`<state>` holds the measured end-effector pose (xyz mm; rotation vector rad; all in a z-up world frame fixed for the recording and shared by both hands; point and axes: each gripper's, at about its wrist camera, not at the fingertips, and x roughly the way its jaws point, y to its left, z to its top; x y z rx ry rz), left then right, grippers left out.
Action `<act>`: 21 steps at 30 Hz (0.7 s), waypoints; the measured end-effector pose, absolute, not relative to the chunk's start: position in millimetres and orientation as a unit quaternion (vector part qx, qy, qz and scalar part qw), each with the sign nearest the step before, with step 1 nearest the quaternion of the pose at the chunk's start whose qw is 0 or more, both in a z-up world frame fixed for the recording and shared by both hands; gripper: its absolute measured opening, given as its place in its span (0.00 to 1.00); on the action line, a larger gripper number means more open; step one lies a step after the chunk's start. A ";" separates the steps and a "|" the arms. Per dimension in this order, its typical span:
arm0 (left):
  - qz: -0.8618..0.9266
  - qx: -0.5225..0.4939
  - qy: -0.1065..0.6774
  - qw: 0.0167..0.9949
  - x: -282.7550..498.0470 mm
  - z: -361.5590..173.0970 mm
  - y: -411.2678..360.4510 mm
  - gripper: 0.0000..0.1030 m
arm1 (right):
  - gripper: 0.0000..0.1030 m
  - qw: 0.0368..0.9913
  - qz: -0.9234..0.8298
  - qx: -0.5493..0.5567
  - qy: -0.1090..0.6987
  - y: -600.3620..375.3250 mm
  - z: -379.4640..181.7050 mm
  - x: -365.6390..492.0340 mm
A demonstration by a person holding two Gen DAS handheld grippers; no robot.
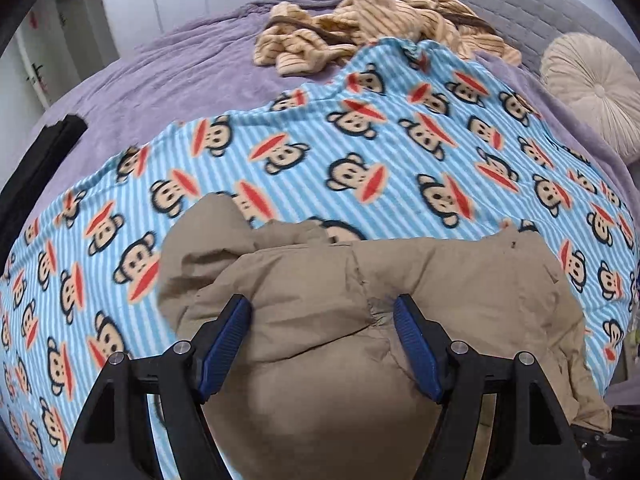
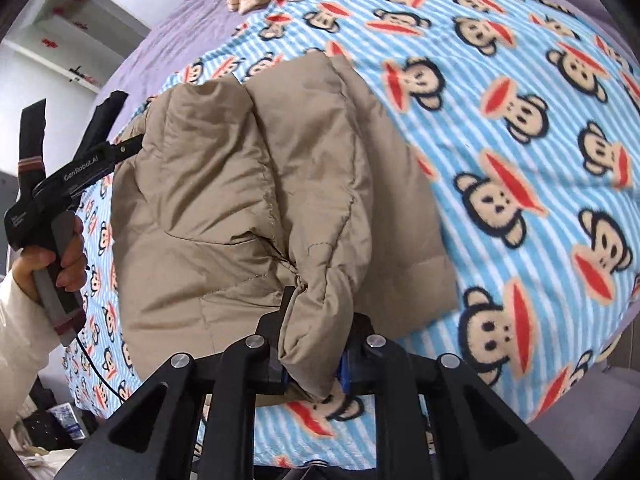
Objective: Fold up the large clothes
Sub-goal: 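Lower the beige jacket bundle onto the blanket and open both tools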
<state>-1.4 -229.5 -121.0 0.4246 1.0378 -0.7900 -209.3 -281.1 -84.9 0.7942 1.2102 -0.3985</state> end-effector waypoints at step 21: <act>-0.376 0.248 0.487 0.748 -37.6 -155.7 -299.2 0.74 | 0.27 0.762 -0.186 0.371 0.497 -371.8 -49.4 -232.9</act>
